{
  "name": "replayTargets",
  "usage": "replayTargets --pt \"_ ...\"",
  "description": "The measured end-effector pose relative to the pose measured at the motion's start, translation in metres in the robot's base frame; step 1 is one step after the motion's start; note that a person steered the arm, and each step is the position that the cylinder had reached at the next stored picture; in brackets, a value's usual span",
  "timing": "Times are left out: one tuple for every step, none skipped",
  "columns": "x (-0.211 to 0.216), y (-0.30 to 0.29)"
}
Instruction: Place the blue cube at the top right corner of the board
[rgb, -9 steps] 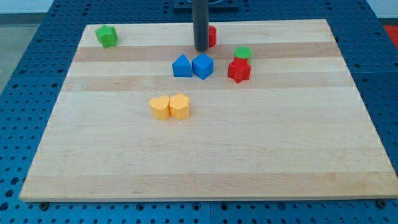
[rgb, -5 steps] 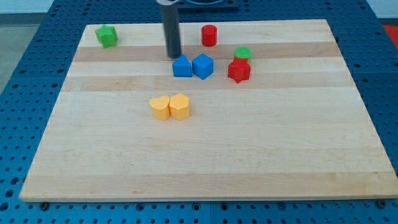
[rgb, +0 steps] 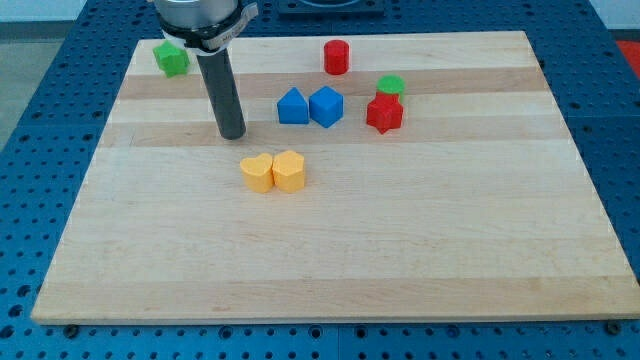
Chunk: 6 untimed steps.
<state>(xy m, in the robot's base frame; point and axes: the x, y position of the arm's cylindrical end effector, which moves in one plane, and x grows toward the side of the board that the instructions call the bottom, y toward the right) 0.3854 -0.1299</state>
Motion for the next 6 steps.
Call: replayTargets --pt "0.048 -0.025" --pt "0.08 0.003" --pt "0.041 0.055" --pt "-0.008 0.079" --pt "-0.037 0.101" --pt "-0.04 0.119"
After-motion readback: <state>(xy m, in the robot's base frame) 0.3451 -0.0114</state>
